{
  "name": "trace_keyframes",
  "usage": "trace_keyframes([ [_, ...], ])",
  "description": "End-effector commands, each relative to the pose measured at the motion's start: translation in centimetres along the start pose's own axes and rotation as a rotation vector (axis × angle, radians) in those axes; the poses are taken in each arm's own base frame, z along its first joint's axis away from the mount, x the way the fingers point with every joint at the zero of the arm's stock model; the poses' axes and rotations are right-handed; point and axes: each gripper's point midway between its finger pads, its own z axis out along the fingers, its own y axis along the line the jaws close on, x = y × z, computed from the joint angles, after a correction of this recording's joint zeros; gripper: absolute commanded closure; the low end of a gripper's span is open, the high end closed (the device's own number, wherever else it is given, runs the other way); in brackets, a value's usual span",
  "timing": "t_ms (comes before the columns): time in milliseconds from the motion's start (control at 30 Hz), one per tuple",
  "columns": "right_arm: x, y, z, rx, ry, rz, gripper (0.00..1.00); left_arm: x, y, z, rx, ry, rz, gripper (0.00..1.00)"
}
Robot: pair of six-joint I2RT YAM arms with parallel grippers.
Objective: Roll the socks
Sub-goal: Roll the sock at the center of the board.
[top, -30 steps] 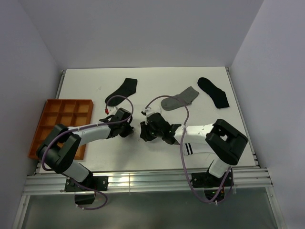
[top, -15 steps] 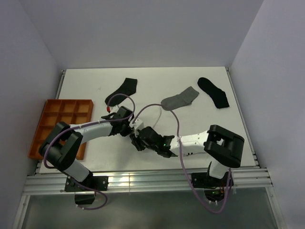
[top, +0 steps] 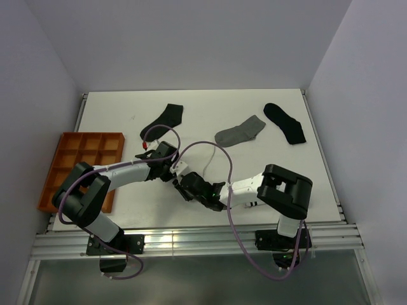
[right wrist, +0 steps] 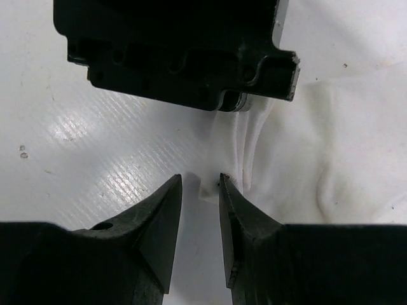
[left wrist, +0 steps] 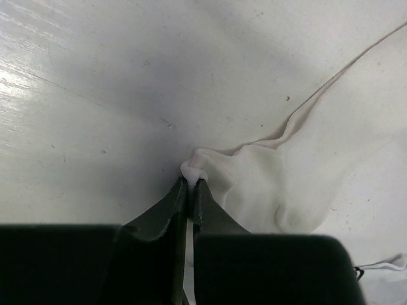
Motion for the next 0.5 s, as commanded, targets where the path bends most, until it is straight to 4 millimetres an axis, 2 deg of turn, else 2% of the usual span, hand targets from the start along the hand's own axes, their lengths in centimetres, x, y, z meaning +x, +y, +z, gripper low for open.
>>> trace_keyframes([
  [0, -2.6, -0.3, 0.4, 0.045, -0.07, 0.002, 0.62, 1.9, 5.1, 0.7, -0.177, 0.053, 0.075, 0.98],
  [200, -2.0, -1.0, 0.8, 0.097, -0.041, -0.001, 0.62, 1.8, 5.4, 0.6, -0.187, 0.048, 0.077, 0.98],
  [467, 0.7, -1.7, 1.9, 0.149, 0.06, -0.026, 0.63, 1.8, 5.5, 0.7, -0.199, 0.047, 0.072, 0.98],
])
